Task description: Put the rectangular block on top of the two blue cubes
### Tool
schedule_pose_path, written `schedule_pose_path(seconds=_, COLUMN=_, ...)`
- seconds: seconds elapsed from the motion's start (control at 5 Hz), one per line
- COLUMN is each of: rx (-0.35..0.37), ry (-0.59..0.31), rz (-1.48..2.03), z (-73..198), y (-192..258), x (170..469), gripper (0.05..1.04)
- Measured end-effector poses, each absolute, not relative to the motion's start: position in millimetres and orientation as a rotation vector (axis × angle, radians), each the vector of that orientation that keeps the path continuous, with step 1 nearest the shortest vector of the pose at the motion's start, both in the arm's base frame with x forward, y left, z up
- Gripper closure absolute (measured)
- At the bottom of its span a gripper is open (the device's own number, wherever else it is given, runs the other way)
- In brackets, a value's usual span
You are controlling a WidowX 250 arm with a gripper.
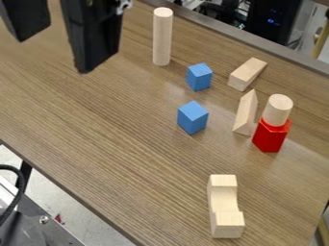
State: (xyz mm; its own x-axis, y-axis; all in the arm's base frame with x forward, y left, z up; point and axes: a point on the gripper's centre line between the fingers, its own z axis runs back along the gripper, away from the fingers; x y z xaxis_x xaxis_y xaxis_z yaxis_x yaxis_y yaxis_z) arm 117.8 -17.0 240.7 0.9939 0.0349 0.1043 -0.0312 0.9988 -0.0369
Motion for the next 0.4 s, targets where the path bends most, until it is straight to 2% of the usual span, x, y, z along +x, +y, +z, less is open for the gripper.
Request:
schedule_pose_path(seconds=0.2, rx=-0.034, ry=-0.094, rz=0.033, z=238, y=-17, x=117, gripper=0.083)
schedule_pose_path(seconds=0.4, rx=-0.029, ry=-0.128, rz=-0.032, z=228, y=-16, x=127, gripper=0.083)
